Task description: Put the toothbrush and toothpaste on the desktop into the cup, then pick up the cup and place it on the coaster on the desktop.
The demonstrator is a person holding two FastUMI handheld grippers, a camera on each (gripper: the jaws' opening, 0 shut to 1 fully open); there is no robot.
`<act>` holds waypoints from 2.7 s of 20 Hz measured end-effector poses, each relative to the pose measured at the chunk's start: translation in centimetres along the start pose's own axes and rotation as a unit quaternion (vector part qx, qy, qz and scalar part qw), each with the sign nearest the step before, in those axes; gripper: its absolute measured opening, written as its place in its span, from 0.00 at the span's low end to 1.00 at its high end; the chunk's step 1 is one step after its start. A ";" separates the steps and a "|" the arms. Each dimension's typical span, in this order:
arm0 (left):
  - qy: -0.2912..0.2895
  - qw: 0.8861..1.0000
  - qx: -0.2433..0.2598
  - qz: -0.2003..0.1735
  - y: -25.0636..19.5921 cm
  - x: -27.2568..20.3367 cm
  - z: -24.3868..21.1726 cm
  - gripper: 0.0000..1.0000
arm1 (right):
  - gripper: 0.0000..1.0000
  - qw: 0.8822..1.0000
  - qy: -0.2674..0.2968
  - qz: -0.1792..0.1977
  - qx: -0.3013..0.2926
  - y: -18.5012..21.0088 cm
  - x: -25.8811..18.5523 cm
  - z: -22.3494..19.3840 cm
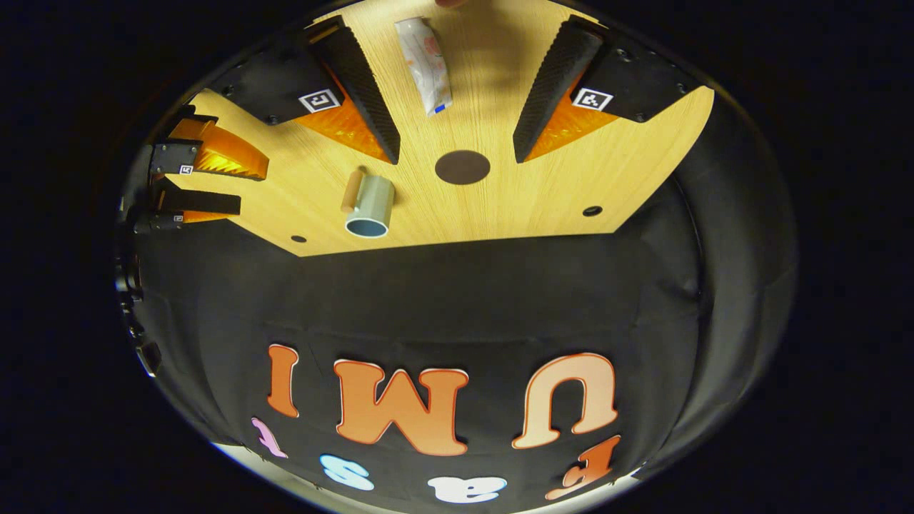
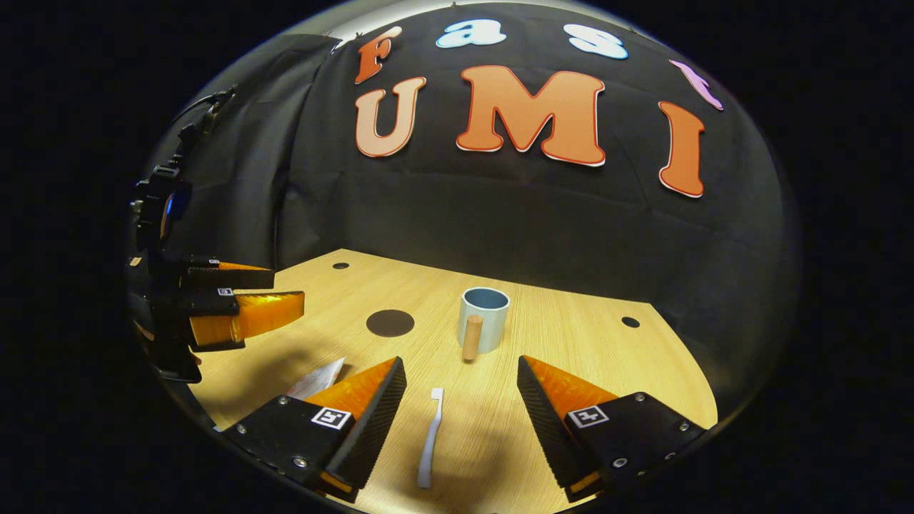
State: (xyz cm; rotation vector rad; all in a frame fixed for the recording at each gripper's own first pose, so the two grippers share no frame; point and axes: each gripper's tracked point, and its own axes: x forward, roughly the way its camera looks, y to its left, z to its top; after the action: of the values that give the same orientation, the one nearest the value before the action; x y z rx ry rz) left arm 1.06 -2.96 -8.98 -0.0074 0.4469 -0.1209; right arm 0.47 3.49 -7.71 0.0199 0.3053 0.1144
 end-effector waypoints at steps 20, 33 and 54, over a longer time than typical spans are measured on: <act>0.258 0.965 -0.037 -0.010 -2.3 1.6 -8.4 1.00 | 0.78 0.978 0.203 0.040 -0.001 1.7 2.9 -9.1; 0.308 0.951 -0.036 -0.011 -3.1 1.7 -10.1 0.88 | 0.63 0.957 0.289 0.025 -0.001 2.2 4.5 -12.0; 0.308 0.944 -0.118 -0.017 -2.2 1.5 -10.0 0.19 | 0.07 0.945 0.315 0.045 0.077 3.4 5.2 -12.3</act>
State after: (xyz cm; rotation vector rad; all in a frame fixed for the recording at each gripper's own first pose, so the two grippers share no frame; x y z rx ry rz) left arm -2.14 -5.09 -18.63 -0.2176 1.0869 -0.1016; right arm 1.36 7.51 -20.90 0.1546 0.9550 0.1867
